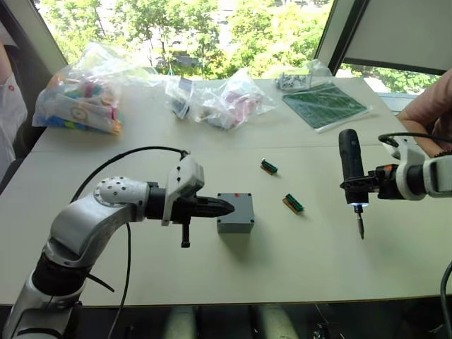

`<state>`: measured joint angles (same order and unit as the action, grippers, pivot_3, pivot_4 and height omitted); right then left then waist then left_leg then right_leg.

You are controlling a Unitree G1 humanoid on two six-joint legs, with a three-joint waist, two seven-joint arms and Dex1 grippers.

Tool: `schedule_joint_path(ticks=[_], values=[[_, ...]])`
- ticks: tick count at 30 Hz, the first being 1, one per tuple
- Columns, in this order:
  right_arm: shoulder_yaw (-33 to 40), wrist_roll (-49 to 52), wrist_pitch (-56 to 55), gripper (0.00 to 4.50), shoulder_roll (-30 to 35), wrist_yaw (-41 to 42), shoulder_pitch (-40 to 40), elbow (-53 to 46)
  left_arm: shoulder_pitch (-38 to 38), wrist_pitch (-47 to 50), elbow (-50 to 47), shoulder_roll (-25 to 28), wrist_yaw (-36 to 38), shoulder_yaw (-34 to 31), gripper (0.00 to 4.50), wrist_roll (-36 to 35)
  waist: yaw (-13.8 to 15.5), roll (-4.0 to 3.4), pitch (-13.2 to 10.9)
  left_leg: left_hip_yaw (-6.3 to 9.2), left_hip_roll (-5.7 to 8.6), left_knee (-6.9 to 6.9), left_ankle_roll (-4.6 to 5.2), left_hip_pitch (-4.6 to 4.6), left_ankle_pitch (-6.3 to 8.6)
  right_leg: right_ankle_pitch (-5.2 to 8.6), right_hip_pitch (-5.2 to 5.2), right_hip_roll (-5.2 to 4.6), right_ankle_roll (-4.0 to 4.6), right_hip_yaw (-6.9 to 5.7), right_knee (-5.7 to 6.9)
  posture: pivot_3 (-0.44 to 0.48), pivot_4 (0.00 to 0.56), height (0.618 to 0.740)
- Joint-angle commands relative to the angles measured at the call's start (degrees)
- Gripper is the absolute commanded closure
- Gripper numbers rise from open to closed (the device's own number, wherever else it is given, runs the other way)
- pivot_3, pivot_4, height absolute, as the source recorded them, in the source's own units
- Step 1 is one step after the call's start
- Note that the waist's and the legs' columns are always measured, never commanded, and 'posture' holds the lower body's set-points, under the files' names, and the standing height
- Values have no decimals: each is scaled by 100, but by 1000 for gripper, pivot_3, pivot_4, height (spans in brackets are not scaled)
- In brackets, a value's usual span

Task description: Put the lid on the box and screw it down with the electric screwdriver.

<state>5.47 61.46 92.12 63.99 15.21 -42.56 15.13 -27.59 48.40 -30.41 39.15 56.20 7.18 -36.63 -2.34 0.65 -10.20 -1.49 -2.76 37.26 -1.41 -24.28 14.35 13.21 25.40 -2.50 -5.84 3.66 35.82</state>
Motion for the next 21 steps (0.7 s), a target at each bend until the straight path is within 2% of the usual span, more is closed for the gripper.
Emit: schedule_joint_path(ticks=[1,7,12,14,15,19,21], values=[[-307,-183,38,2691,77,258,-68,183,116,-188,-41,-49,-146,212,4500,201,-27,1,-1,1,0,8,0,5,0,4,-2,2,14,3,6,0,150,740],[-965,-772,-15,2691,-60,743,-78,21,322,-253,-18,-50,-292,211,4500,298,-28,2,-2,2,1,52,0,18,0,-2,-7,14,21,26,34,0,150,740],[-1164,-1326,-199,2691,-280,1123,-173,270,457,-248,6,53,-322,93,4500,237,-19,2,-2,1,1,61,0,7,0,-4,-7,13,22,27,32,0,150,740],[-1218,-1601,-273,1690,-304,1189,-166,324,470,-246,31,77,-328,30,4500,183,-14,5,-3,2,1,62,0,3,0,-4,-6,13,20,27,31,0,150,740],[-1230,-1703,-293,1520,-314,1226,-170,338,469,-247,42,83,-331,13,4500,162,-10,5,-3,2,1,64,0,1,0,-4,-6,12,20,27,31,0,150,740],[-991,-1988,-359,141,-456,1306,-297,320,462,-149,96,-26,-398,-204,4500,-82,-5,6,-2,2,2,75,0,-1,0,-6,-11,12,18,27,31,0,150,740],[-854,-2161,-684,57,-474,1398,-426,302,414,-116,201,-173,-549,-555,4500,-340,-7,6,-2,2,2,76,0,-1,0,-6,-12,12,18,27,31,0,150,740]])
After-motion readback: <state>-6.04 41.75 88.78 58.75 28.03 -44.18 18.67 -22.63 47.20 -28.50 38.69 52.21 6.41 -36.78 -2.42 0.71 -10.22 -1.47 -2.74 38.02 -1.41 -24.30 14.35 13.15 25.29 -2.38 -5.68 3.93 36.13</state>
